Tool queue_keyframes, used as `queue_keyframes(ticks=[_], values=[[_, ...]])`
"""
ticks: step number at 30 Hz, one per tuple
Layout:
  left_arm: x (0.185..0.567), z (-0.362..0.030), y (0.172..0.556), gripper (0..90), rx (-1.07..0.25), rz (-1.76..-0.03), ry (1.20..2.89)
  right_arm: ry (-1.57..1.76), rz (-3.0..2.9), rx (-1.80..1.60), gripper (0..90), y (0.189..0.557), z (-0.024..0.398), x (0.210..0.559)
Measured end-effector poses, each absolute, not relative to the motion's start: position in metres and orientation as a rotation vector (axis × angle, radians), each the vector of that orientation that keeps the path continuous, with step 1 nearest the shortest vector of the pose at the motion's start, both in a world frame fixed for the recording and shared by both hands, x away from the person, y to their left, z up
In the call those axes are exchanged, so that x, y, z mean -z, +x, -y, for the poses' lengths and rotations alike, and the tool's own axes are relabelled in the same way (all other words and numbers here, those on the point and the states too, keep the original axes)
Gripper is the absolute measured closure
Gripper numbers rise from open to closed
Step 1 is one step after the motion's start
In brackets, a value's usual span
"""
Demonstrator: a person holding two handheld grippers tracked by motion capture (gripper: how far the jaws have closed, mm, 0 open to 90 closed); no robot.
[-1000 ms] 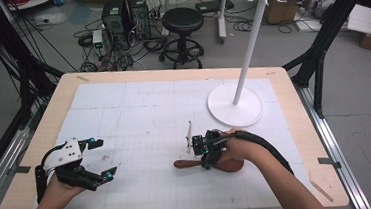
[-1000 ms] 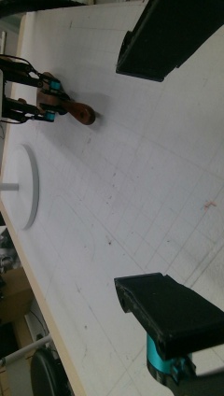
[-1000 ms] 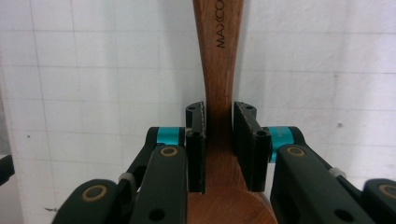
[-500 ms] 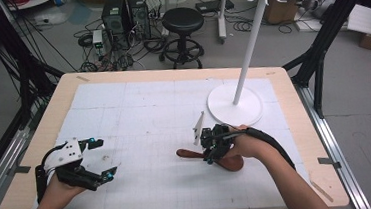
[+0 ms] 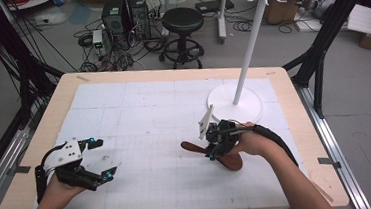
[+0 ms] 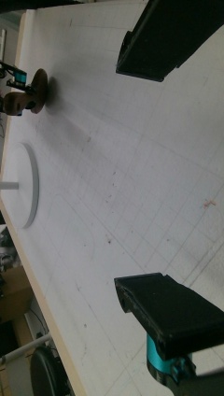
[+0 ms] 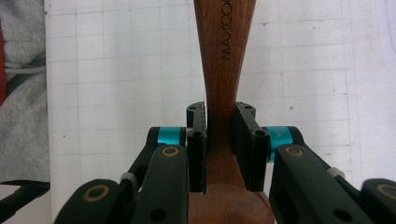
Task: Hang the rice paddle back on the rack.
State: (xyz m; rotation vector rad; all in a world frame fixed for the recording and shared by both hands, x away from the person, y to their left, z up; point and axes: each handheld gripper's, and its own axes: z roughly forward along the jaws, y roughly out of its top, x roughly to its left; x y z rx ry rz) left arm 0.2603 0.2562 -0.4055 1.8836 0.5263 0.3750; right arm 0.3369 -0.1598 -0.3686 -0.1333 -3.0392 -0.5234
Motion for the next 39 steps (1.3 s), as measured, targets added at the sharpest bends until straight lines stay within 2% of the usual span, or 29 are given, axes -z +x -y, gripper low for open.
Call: queue_keyframes(ticks=[39], values=[[0.406,-0.255,0.261,1.7,-0.373,-0.526,1.885,-0.193,3.021,0.852,77.6,0.334,0.186,0.332]])
